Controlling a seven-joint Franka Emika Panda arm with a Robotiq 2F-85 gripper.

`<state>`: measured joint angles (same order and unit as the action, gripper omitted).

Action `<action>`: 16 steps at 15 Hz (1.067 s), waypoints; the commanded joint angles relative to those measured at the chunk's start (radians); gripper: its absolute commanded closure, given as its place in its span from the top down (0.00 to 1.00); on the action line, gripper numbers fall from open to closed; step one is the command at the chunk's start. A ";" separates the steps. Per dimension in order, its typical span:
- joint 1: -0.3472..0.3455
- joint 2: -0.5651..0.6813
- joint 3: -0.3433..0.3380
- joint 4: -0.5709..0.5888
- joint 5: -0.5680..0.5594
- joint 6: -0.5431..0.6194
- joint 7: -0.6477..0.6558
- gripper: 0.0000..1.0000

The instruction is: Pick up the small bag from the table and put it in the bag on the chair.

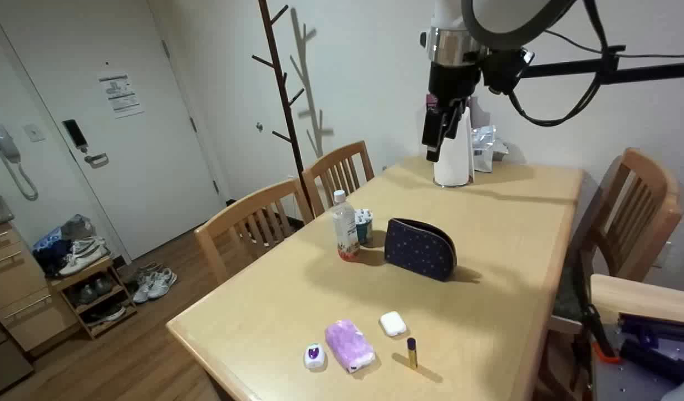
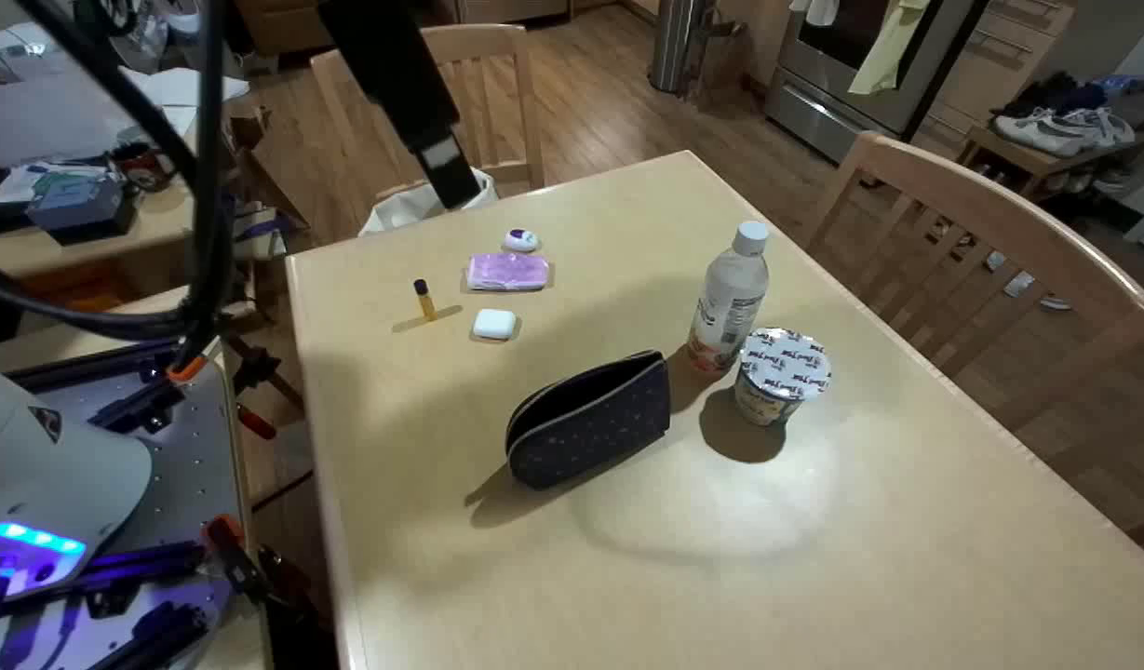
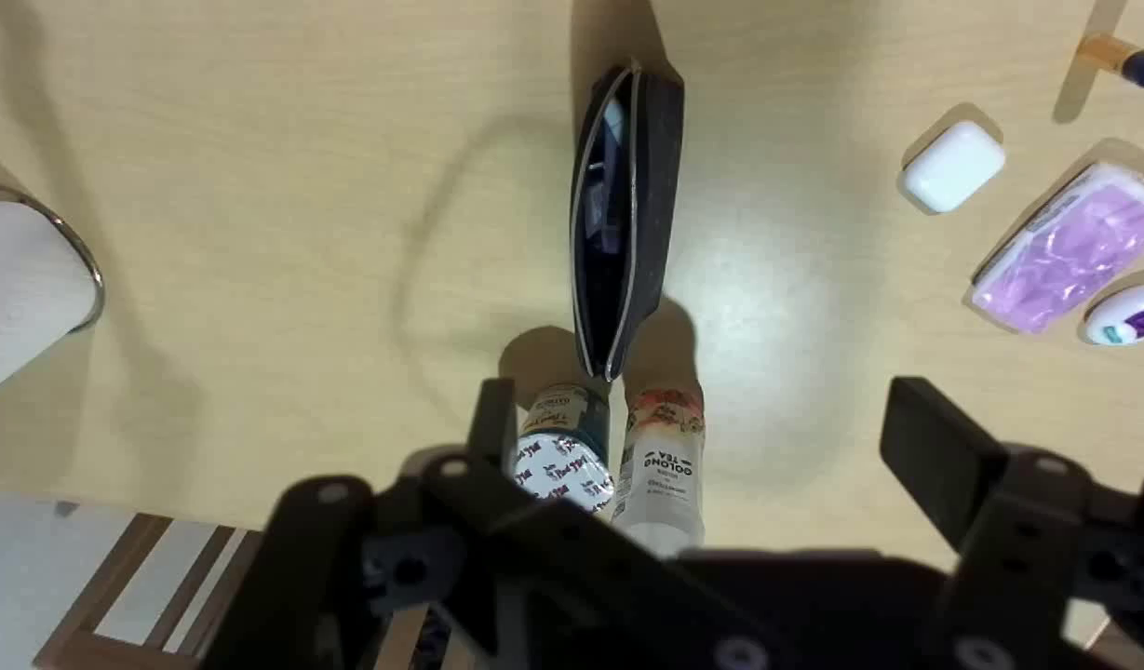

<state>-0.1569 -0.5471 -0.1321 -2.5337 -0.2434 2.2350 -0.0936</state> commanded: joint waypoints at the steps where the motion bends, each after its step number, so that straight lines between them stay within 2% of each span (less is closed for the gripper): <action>1: -0.003 0.000 0.003 0.002 0.003 -0.003 -0.002 1.00; 7: 0.006 0.011 -0.008 0.009 0.008 0.003 -0.033 1.00; 11: 0.092 0.103 -0.103 0.052 0.092 0.063 -0.257 1.00; 13: 0.143 0.173 -0.164 0.080 0.180 0.080 -0.385 1.00; 16: 0.184 0.270 -0.217 0.136 0.311 0.047 -0.532 1.00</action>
<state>-0.0102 -0.3946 -0.3064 -2.4754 -0.0448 2.2945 -0.4838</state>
